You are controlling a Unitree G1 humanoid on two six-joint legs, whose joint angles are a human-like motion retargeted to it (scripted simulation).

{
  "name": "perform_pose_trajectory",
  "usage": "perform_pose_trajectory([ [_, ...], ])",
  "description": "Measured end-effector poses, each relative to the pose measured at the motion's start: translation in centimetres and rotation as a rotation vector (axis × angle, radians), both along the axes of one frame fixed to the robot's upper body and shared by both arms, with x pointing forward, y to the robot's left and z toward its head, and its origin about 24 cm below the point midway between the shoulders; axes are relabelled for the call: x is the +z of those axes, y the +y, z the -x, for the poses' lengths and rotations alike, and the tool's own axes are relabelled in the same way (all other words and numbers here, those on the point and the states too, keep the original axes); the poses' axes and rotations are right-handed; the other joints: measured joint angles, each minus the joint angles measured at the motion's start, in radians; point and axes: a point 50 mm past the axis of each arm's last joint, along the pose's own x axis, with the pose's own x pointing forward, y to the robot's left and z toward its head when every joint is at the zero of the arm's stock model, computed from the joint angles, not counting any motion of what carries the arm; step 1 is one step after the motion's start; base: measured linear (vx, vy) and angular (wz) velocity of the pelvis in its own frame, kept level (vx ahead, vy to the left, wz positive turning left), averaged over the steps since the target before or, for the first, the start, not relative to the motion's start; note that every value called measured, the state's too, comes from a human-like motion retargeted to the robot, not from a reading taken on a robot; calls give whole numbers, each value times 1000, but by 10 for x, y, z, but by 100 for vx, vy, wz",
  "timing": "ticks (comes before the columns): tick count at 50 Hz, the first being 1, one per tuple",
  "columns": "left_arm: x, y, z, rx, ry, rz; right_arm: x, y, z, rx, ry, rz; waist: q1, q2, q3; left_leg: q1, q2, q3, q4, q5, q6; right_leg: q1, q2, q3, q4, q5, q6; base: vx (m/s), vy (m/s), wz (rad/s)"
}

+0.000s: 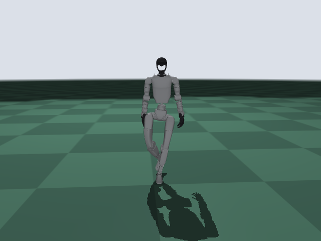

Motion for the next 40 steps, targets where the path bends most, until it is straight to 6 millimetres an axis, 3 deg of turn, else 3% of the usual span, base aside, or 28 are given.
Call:
perform_pose_trajectory([
  [3, 0, 1, 4, 16, 25, -4, 0, 2, -15, 10, -49, 7, 34, -45, 12, 15, -2, 103, 122, -99, 95, -45, -178, -51, 255, 136, -25, 66, 11, -60],
  [5, 0, 0, 6, 42, 17, -24, 1, 2, -21, 24, -62, 10, 55, -66, 11, 65, 8, 138, 129, -139, 102, -64, -241, -88, 336, 115, -47, 58, -9, -57],
  [10, -2, -9, 2, 131, -27, -17, 0, 6, -26, 103, -78, 28, 13, -132, 1, 149, -45, 107, 99, -160, 102, -183, -130, -4, 7, 44, 39, 67, -10, 12],
  [13, -2, -8, -10, 121, -72, -4, 0, 6, -19, 119, -64, 17, -24, -168, 4, 206, -86, 72, 75, -171, 102, -195, -109, -42, -318, -20, 3, 69, -13, 48],
  [16, 1, -1, -29, 71, -145, -7, 0, 1, -8, 125, -17, 15, -42, -221, 24, 296, -140, 61, 26, -170, 102, -220, -79, 79, -535, -58, 11, 65, -15, 27],
  [17, 2, 2, -36, 51, -174, -11, 0, -1, -3, 123, 1, 13, -42, -234, 31, 329, -152, 60, 6, -167, 102, -226, -68, 129, -572, -56, 7, 64, -10, 0],
  [20, 6, 11, -51, 11, -273, -38, 0, 1, 13, 77, 56, -7, -28, -236, 36, 413, -148, 69, -12, -163, 102, -210, -35, 163, -601, 32, -82, 72, -9, -10],
  [22, 7, 17, -51, 37, -313, -76, -1, 7, 17, 18, 49, -33, -15, -232, 30, 436, -128, 90, 40, -127, 102, -169, -27, 101, -580, -16, -142, 99, -23, -17],
  [25, 6, 20, -42, 154, -336, -137, -3, 16, 9, -70, -24, -28, -24, -253, 48, 392, -80, 118, 270, 36, 102, -105, -14, 214, -543, -105, -148, 72, -37, 5],
  [28, 2, 13, -30, 288, -298, -163, -3, 18, -12, -136, -159, 45, -3, -235, 68, 186, -54, 27, 633, 196, 102, -32, -11, 174, -578, -140, -152, 57, -30, 10],
  [30, 0, 4, -26, 329, -254, -130, -2, 17, -29, -146, -245, 79, 16, -223, 63, 43, -54, -8, 814, 88, 102, -17, -6, 160, -608, -140, -143, 50, 5, 25],
  [32, -1, -4, -19, 309, -203, -75, 0, 17, -42, -106, -284, 78, 52, -223, 57, -17, 37, 84, 855, -100, 102, 9, -7, 152, -632, -158, -134, 63, 14, 3],
  [35, -2, -7, -10, 213, -123, 7, 4, 19, -66, -7, -316, 60, 95, -198, 41, -108, 59, 184, 709, -282, 102, 32, -1, 145, -670, -156, -85, 22, 64, 10],
  [38, -2, -6, 5, 78, -45, 33, 9, 18, -90, 71, -374, 56, 60, -184, 5, -167, -117, 185, 301, -332, 60, 38, -64, 76, -713, -143, 2, 44, 75, 108],
  [40, -1, 1, 12, 16, -1, 15, 14, 21, -106, 110, -428, 38, 39, -161, 1, -178, -193, 32, 88, -342, -75, 69, -41, 34, -728, -164, 25, 43, 15, 85],
])
